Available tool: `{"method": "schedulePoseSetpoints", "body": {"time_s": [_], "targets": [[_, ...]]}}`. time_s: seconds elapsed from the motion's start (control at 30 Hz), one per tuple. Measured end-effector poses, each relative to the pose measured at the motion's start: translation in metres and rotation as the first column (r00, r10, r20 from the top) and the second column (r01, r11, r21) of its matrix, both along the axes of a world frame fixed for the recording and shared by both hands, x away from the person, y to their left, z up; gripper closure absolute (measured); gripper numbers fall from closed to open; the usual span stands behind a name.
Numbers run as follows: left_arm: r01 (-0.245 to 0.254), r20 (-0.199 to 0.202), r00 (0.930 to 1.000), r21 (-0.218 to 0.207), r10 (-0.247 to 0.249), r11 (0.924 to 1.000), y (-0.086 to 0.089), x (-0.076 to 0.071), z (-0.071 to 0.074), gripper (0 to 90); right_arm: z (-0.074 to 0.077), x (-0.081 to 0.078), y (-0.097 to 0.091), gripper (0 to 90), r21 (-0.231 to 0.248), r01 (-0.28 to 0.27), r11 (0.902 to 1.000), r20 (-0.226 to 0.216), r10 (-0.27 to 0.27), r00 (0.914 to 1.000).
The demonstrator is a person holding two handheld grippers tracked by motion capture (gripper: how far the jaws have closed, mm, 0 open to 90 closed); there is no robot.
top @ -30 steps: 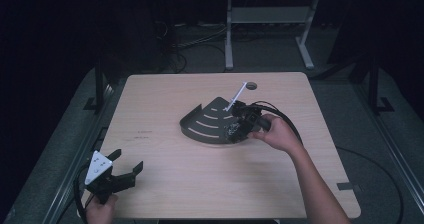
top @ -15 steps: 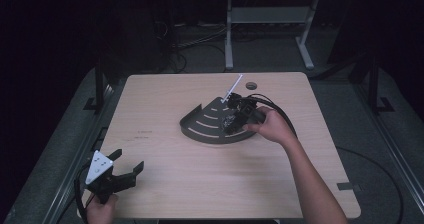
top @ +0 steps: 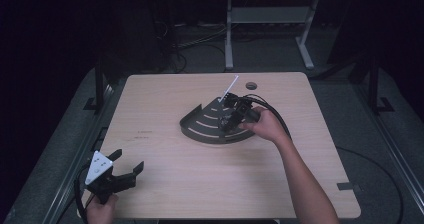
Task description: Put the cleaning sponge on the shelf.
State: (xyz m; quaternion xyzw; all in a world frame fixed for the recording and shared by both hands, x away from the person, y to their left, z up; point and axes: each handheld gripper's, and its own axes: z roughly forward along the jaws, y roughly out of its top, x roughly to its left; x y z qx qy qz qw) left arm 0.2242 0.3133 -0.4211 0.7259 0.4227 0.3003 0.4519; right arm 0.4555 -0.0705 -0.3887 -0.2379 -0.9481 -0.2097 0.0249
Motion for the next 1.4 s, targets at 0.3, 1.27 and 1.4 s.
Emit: {"method": "schedulePoseSetpoints", "body": {"time_s": [0.3, 1.27, 1.4], "targets": [[0.002, -0.001, 1.0000, 0.000, -0.002, 1.0000, -0.002, 0.000, -0.001, 13.8, -0.008, 0.010, -0.004, 32.4, -0.006, 0.043, 0.9991, -0.001, -0.043, 0.9991], [0.002, -0.004, 1.0000, 0.001, -0.002, 1.0000, 0.000, 0.000, -0.001, 13.7, -0.037, 0.027, 0.010, 32.2, -0.055, 0.102, 0.9933, -0.019, -0.103, 0.9945], [0.003, -0.005, 1.0000, 0.003, -0.003, 1.0000, -0.001, 0.000, -0.001, 13.7, -0.039, 0.028, 0.010, 32.0, -0.061, 0.114, 0.9916, -0.021, -0.115, 0.9931]]}}
